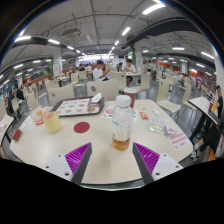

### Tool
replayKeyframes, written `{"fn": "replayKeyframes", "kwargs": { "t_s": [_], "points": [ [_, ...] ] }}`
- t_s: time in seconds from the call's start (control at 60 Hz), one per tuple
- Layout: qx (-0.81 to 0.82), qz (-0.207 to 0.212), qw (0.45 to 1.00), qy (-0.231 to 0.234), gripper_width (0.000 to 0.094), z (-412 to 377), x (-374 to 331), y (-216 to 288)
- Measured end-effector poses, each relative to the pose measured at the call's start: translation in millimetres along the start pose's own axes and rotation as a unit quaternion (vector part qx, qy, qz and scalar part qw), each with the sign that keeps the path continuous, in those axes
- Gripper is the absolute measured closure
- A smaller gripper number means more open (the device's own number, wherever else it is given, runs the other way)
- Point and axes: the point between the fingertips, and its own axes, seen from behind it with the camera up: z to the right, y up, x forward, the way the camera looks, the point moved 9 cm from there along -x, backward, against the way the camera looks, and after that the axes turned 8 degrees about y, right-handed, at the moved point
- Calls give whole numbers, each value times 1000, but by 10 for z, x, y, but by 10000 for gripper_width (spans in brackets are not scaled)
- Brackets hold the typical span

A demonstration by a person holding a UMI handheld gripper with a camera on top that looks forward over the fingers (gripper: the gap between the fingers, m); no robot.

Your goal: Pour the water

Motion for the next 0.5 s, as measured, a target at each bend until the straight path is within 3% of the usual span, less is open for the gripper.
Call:
{"fn": "replayKeyframes", "kwargs": {
  "t_s": [0.3,0.35,0.467,0.5],
  "points": [
    [-2,30,1000,0,109,593,1127,166],
    [-12,30,999,5,151,560,1222,157],
    [-30,40,999,11,360,557,1393,167],
    [-29,43,999,10,368,559,1400,171]
  ]
}}
